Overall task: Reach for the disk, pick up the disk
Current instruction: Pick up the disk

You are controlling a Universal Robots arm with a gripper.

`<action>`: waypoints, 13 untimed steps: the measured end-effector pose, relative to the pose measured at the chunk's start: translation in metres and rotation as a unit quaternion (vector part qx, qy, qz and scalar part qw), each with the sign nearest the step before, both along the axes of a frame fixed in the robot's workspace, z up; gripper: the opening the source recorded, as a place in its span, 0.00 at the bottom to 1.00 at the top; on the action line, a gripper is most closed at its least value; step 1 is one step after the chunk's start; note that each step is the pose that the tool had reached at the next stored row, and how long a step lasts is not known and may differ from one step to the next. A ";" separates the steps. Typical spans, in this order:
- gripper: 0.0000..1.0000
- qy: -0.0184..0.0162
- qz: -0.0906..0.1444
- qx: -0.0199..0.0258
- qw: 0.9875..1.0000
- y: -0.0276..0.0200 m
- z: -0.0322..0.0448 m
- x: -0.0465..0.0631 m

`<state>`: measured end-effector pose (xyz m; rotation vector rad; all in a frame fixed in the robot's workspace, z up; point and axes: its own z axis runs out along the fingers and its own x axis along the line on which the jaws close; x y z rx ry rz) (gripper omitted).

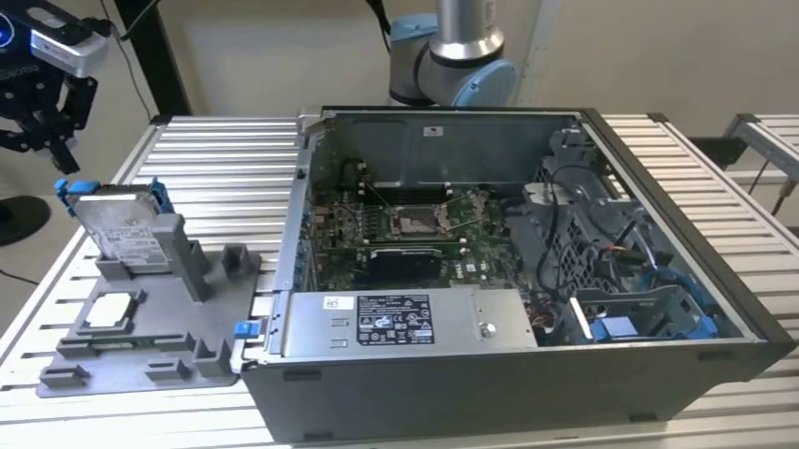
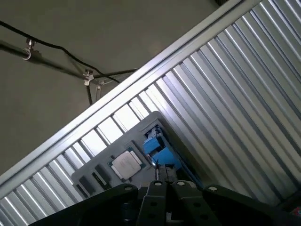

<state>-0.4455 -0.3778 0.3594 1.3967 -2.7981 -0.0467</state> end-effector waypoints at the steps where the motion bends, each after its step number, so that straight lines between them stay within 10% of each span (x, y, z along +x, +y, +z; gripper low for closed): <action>1: 0.00 0.000 0.009 0.000 1.000 0.0000 0.0000 0.000; 7: 0.00 -0.002 0.064 0.000 0.998 0.0000 0.0000 0.000; 13: 0.00 -0.003 0.118 0.000 0.993 0.0000 -0.0001 0.000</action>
